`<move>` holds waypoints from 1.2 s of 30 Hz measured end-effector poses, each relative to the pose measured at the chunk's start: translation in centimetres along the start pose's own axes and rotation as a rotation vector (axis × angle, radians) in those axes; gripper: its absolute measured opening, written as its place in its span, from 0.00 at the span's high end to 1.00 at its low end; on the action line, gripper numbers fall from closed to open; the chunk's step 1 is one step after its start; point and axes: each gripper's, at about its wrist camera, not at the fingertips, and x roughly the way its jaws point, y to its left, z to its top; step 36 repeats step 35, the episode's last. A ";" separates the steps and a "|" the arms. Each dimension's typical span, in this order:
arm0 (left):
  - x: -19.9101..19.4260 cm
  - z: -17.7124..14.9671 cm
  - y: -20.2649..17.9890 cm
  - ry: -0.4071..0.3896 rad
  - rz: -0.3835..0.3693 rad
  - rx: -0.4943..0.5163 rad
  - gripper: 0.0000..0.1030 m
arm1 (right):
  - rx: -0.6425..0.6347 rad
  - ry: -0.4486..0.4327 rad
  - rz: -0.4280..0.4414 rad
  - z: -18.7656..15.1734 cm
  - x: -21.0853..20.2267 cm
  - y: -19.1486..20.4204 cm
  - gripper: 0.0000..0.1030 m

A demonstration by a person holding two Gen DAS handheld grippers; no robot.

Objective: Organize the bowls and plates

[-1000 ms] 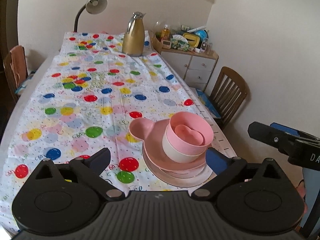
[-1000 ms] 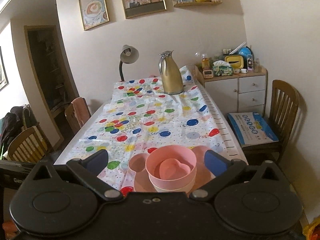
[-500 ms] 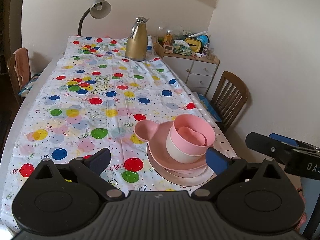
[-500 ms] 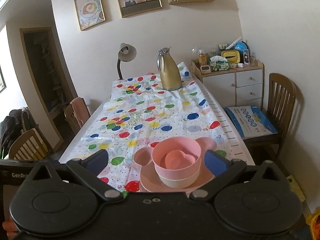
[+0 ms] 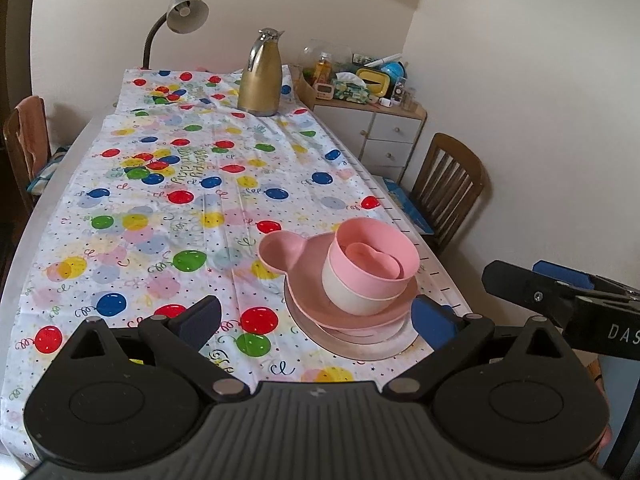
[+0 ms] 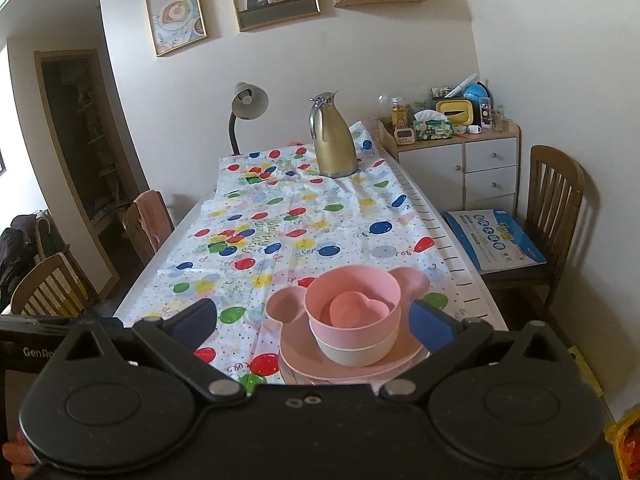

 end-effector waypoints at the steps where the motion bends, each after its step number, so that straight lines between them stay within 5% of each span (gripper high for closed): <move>1: 0.0 0.0 0.0 0.000 -0.003 0.001 0.01 | 0.003 -0.002 -0.004 0.0 -0.1 -0.1 0.00; 36: 0.9 0.8 -0.9 -0.006 -0.117 0.048 0.01 | 0.043 -0.042 -0.121 -0.6 -1.5 -1.1 0.00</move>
